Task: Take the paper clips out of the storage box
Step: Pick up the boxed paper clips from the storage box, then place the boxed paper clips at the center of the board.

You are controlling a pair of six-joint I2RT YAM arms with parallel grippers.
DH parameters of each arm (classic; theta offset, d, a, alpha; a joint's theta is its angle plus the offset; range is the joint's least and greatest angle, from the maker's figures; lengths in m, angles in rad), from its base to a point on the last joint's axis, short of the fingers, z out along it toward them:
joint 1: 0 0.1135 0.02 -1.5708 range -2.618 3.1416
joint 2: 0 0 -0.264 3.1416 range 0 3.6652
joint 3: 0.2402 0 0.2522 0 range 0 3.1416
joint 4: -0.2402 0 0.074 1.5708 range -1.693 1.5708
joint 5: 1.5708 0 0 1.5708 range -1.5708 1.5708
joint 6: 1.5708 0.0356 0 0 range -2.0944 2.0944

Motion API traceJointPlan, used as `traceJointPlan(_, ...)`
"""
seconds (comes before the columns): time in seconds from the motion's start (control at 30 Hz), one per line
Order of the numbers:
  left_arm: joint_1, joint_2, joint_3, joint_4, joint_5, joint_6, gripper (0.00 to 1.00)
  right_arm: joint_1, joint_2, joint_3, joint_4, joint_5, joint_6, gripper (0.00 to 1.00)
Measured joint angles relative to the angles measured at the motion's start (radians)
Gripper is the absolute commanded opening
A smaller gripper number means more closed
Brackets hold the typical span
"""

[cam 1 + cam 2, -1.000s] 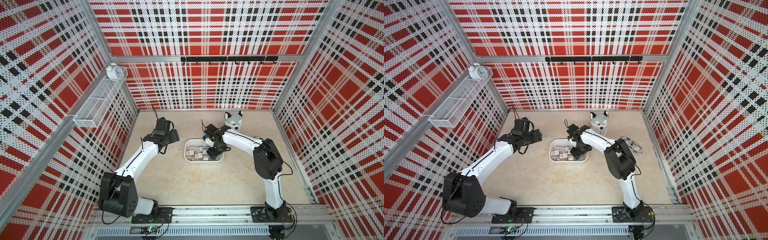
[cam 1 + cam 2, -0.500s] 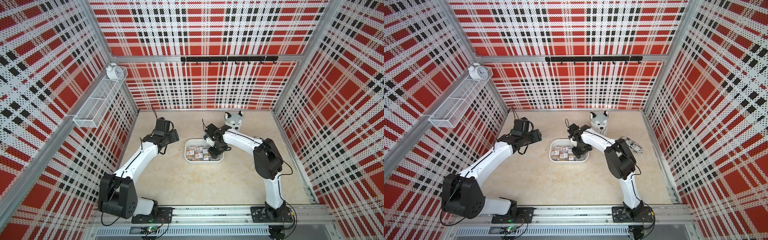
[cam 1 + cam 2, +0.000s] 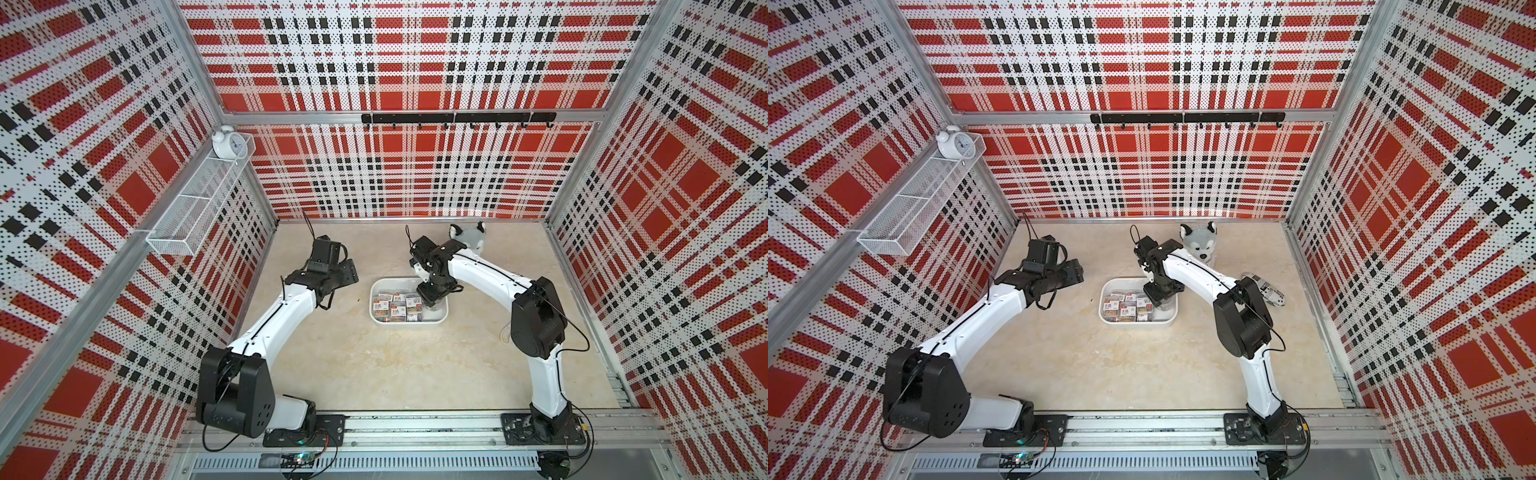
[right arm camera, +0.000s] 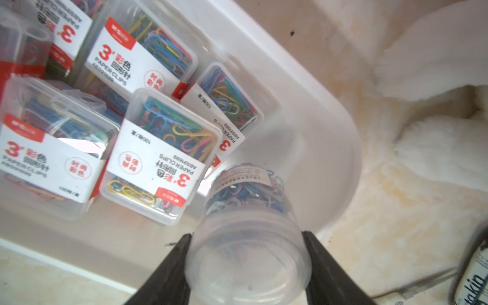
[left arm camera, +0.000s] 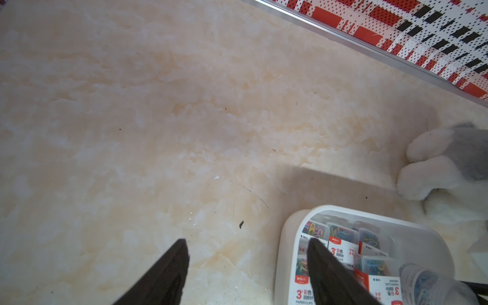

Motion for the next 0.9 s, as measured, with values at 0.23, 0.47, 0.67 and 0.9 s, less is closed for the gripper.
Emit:
traceJointPlan(0.23, 0.0, -0.002, -0.006, 0.003, 0.004, 0.005, 0.74, 0.004, -0.068, 0.106, -0.093, 0.006, 0.133, 0.5)
traceJointPlan(0.47, -0.002, -0.004, -0.021, -0.001, 0.017, 0.024, 0.74, 0.114, -0.263, 0.072, -0.124, 0.007, 0.392, 0.52)
traceJointPlan(0.67, -0.049, -0.004, -0.029, -0.008, 0.012, 0.045, 0.74, 0.292, -0.39, -0.118, -0.123, 0.015, 0.623, 0.52)
traceJointPlan(0.9, -0.068, -0.004, -0.04, -0.011, 0.016, 0.049, 0.75, 0.388, -0.433, -0.311, -0.108, 0.028, 0.804, 0.52)
